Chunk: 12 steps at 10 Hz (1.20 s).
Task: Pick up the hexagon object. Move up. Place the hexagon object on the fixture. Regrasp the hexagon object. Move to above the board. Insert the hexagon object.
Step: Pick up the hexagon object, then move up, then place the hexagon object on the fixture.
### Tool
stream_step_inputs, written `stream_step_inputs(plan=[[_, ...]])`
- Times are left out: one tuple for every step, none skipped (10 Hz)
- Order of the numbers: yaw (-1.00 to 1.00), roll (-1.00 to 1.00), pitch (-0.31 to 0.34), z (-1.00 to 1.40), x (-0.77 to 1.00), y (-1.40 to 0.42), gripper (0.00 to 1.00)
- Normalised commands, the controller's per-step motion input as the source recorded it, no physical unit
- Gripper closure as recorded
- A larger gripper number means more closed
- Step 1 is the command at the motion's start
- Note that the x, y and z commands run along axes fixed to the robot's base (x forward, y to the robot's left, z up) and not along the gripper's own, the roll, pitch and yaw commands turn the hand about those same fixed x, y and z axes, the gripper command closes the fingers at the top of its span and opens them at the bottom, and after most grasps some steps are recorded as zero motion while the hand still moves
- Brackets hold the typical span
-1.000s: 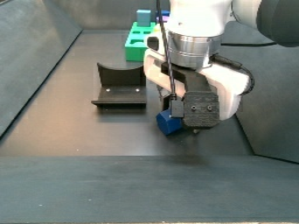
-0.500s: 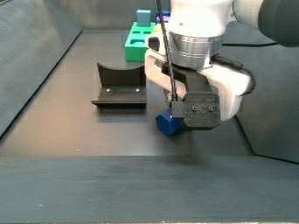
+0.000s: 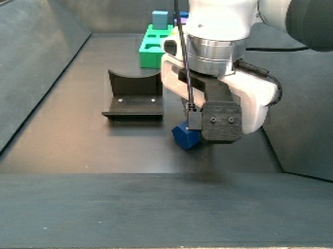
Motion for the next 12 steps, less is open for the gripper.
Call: stream_step_inputs(plan=[[0.00, 0.00, 0.000, 0.00, 0.00, 0.00, 1.00], [0.00, 0.00, 0.000, 0.00, 0.00, 0.00, 1.00], [0.00, 0.00, 0.000, 0.00, 0.00, 0.00, 1.00], [0.00, 0.00, 0.000, 0.83, 0.00, 0.00, 1.00], [0.00, 0.01, -0.021, 0.85, 0.05, 0.01, 1.00], [0.00, 0.00, 0.000, 0.80, 0.03, 0.01, 1.00], [-0.01, 0.01, 0.038, 0.60, 0.00, 0.01, 1.00], [-0.02, 0.01, 0.048, 0.46, -0.01, 0.01, 1.00], [-0.02, 0.02, 0.051, 0.31, -0.02, 0.01, 1.00], [0.00, 0.00, 0.000, 1.00, 0.00, 0.00, 1.00], [0.00, 0.01, -0.006, 1.00, 0.00, 0.00, 1.00], [0.00, 0.01, 0.016, 1.00, -0.01, 0.00, 1.00]])
